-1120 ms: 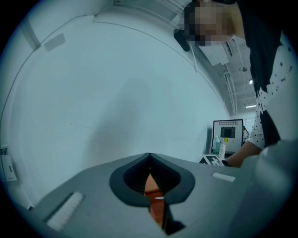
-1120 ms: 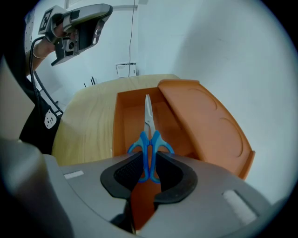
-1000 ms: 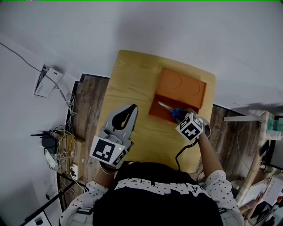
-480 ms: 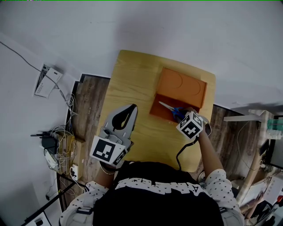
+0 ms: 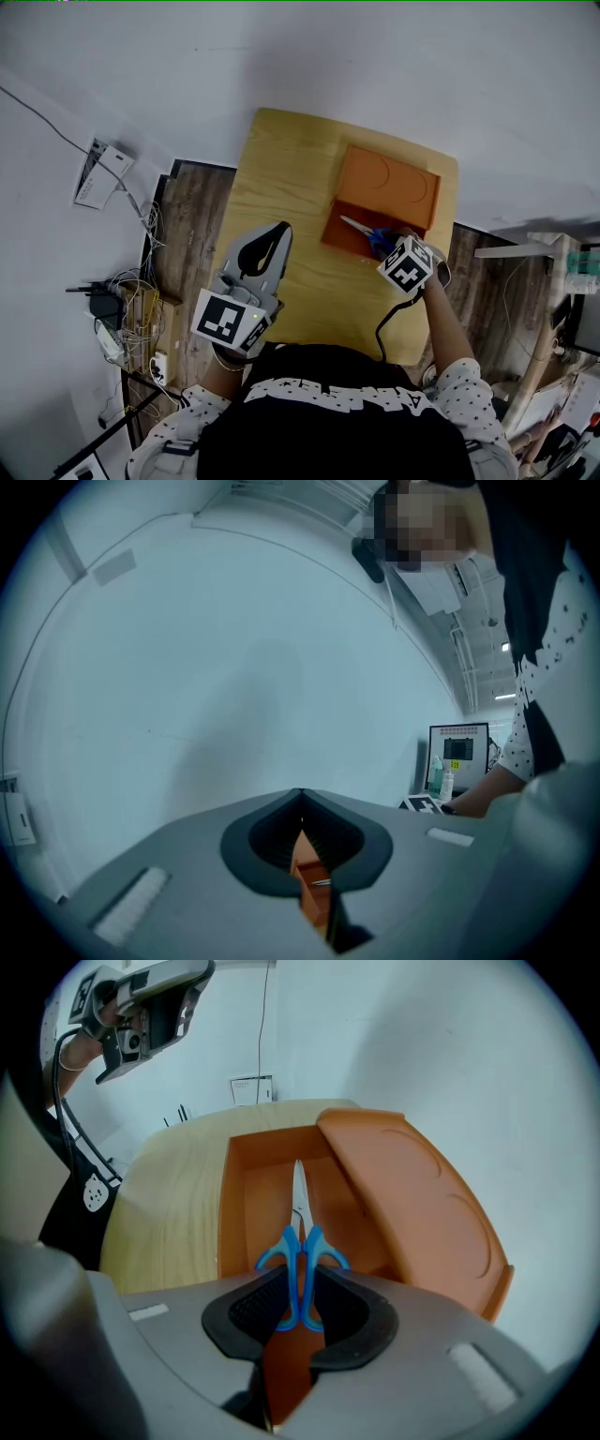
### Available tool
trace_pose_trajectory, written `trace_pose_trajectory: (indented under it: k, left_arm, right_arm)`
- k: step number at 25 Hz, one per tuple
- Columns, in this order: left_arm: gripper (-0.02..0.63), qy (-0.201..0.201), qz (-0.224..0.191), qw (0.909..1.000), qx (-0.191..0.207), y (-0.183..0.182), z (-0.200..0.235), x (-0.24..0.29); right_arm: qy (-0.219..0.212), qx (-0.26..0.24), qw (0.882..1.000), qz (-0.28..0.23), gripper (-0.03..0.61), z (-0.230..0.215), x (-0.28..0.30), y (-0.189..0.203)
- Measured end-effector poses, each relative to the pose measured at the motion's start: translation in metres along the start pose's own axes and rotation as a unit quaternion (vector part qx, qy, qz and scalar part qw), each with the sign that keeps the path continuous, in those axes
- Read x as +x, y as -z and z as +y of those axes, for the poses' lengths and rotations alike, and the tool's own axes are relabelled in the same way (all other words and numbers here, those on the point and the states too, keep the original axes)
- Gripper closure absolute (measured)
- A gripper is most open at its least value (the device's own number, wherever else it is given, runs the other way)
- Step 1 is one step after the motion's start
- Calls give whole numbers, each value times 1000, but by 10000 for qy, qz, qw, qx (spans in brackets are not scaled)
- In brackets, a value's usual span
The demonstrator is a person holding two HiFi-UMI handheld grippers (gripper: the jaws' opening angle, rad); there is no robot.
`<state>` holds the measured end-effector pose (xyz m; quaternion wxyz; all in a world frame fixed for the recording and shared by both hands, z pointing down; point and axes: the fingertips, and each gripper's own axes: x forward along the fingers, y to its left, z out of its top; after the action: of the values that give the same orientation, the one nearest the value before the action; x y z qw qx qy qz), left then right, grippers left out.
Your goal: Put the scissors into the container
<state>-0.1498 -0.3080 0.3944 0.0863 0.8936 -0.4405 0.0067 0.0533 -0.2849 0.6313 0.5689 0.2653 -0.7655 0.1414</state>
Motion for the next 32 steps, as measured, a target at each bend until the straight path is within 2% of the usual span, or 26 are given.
trace_pose_trajectory:
  k: [16, 22, 24, 27, 32]
  left_arm:
    - [612, 74, -68, 9999, -5, -5, 20, -15]
    - [612, 154, -57, 9999, 5, -4, 26, -20]
    - [612, 202, -50, 9998, 7, -4, 28, -20]
    - [612, 272, -51, 9996, 10, -4, 29, -21]
    - [612, 452, -51, 9989, 69, -4, 23, -20]
  right_arm:
    - [74, 72, 9997, 237, 465, -4, 5, 2]
    - [256, 197, 9992, 227, 454, -8, 4, 2]
    - [387, 419, 9983, 66, 474, -9, 0, 0]
    - [699, 814, 9937, -327, 563, -13, -12, -7]
    - [1239, 1364, 9779, -991, 565, -14, -41, -19]
